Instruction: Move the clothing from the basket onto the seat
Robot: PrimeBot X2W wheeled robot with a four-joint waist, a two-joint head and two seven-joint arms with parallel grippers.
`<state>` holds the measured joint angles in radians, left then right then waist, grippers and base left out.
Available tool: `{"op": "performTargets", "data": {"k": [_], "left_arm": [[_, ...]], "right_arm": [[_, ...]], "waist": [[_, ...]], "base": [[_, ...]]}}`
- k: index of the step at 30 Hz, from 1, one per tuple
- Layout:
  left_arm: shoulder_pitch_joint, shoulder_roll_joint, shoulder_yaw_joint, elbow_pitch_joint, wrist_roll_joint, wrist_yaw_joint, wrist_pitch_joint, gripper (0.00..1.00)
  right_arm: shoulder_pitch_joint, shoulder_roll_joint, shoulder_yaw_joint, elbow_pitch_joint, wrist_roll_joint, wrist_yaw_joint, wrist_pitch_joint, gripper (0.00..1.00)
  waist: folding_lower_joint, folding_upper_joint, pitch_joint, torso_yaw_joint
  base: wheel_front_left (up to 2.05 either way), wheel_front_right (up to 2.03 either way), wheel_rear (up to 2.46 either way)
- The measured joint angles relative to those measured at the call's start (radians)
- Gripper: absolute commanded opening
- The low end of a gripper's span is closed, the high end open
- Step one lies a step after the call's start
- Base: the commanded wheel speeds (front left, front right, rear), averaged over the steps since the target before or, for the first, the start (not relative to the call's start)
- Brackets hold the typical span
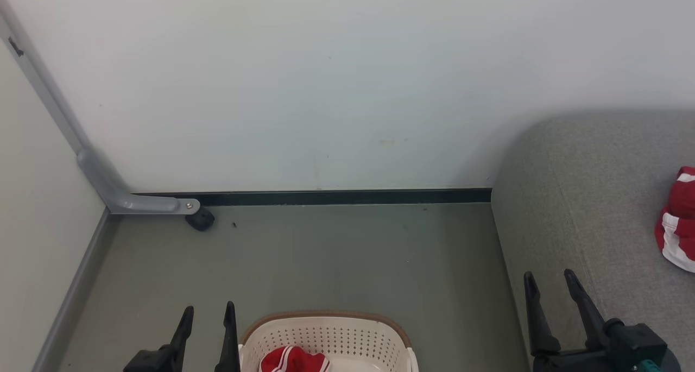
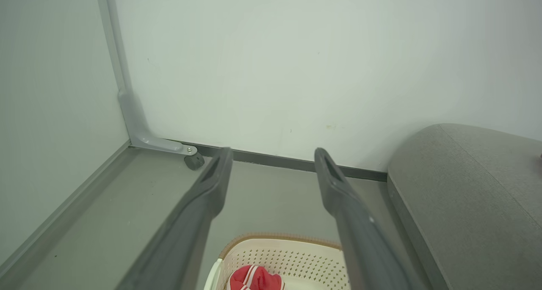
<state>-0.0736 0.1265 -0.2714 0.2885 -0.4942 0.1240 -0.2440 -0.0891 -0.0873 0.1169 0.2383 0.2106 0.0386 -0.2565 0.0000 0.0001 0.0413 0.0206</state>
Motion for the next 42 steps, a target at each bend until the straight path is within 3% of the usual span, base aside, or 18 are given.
{"op": "performTargets", "data": {"k": [19,42], "left_arm": [[-0.034,-0.033,-0.028,0.045,0.013,0.000,0.014,1.00],[-0.319,-0.076,-0.164,0.342,0.031,-0.020,0.102,1.00]], "right_arm": [[-0.009,-0.007,0.013,-0.083,-0.011,-0.001,0.009,1.00],[-0.177,-0.061,0.012,-0.300,-0.047,-0.001,0.063,1.00]], "waist": [[0.0000,0.0000,0.082,-0.004],[0.0002,0.0001,0.346,-0.037]], "base": [[0.00,0.00,0.00],[0.00,0.00,0.00]]}}
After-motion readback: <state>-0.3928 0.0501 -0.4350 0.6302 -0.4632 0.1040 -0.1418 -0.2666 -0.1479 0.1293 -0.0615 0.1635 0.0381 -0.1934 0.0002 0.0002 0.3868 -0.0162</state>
